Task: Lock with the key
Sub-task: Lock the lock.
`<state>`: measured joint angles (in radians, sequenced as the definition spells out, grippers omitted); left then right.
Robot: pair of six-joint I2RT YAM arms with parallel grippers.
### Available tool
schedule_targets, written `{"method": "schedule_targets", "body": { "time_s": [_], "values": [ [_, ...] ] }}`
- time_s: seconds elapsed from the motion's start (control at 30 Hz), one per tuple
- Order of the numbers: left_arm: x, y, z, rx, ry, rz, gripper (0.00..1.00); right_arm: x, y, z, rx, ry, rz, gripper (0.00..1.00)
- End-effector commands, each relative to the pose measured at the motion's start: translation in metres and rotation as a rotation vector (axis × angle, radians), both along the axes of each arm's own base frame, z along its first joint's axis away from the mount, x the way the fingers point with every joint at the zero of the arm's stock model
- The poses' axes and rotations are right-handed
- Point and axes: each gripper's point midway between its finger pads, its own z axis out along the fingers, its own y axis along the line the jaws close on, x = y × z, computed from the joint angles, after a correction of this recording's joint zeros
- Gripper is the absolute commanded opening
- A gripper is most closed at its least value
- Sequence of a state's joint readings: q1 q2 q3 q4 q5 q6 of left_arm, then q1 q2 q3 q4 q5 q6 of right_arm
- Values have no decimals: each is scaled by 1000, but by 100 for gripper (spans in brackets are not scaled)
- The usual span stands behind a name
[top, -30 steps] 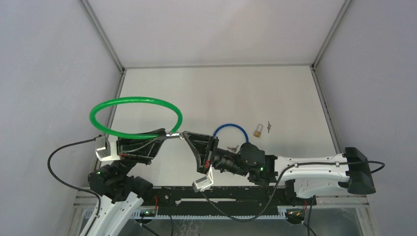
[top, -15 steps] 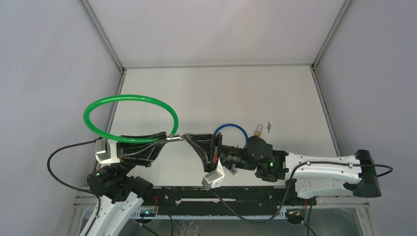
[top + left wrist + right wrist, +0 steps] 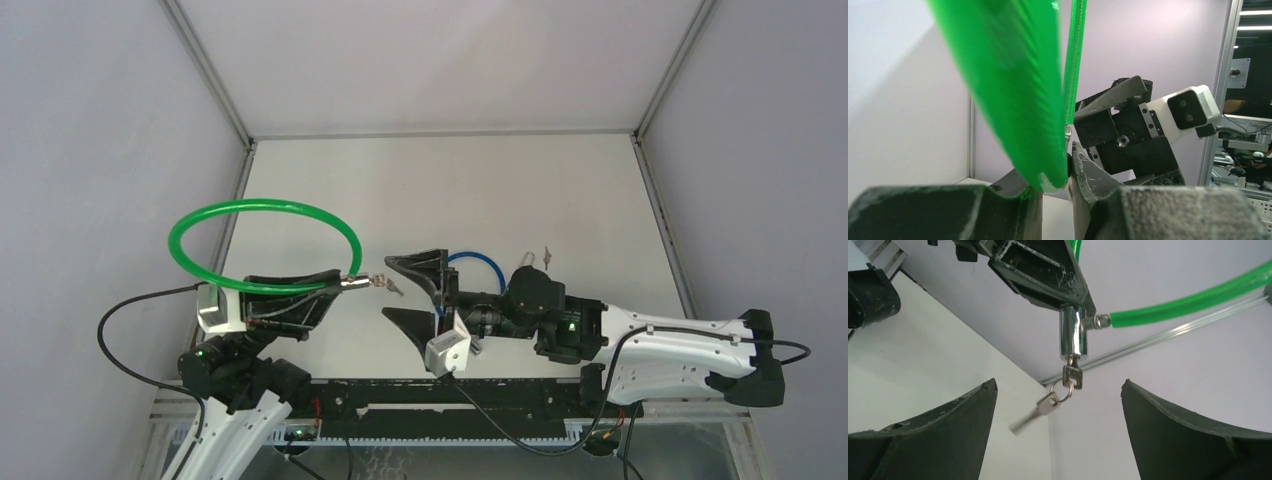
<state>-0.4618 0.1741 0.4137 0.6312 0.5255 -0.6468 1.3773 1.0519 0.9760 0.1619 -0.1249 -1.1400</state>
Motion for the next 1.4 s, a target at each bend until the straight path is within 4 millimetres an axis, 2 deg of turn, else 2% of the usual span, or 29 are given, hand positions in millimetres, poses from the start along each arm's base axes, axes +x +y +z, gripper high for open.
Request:
{"method": "schedule_targets", "body": {
  "time_s": [0.0, 0.1, 0.17, 0.3, 0.37, 0.43, 0.53, 0.67, 0.77, 0.87, 0.9, 0.97, 1.0, 1.1, 1.23, 1.37],
  "values": [
    [-4, 8, 11, -44, -47, 35, 0, -1, -24, 26, 64, 134, -12, 99],
    [-3, 9, 8, -47, -41, 37, 0, -11, -36, 34, 97, 259, 46, 99],
    [-2, 8, 6, -45, -39, 38, 0, -12, -43, 46, 121, 412, 93, 99],
    [-2, 7, 5, -33, -49, 40, 0, -14, -49, 94, 215, 773, 251, 96],
    [-1, 7, 4, -31, -45, 43, 0, -15, -45, 117, 285, 897, 316, 90],
    [0, 7, 4, -31, -38, 42, 0, -13, -38, 131, 336, 962, 335, 86],
    [1, 7, 3, -32, -29, 41, 0, -16, -23, 143, 367, 1007, 355, 84],
    [2, 6, 2, -26, -27, 39, 0, -15, -1, 148, 359, 1040, 353, 83],
    [1, 6, 2, -25, -29, 39, 0, -6, 12, 146, 369, 1059, 328, 73],
    [0, 6, 2, -22, -34, 38, 0, -3, 22, 140, 347, 1065, 327, 53],
    [0, 6, 3, -22, -36, 37, 0, -5, 26, 136, 330, 1061, 332, 42],
    [1, 7, 5, -33, -31, 44, 0, -10, 34, 123, 270, 1052, 348, 11],
    [3, 9, 7, -47, -19, 48, 0, -11, 36, 117, 248, 1051, 341, 0],
    [6, 15, 15, -101, 12, 55, 0, -9, 43, 92, 193, 1087, 323, 0],
    [-1, 19, 30, -140, -25, 42, 0, -7, 52, 65, 148, 1176, 348, 0],
    [-13, 22, 44, -144, -98, 49, 0, -1, 66, 31, 90, 1221, 285, 0]
  ]
}}
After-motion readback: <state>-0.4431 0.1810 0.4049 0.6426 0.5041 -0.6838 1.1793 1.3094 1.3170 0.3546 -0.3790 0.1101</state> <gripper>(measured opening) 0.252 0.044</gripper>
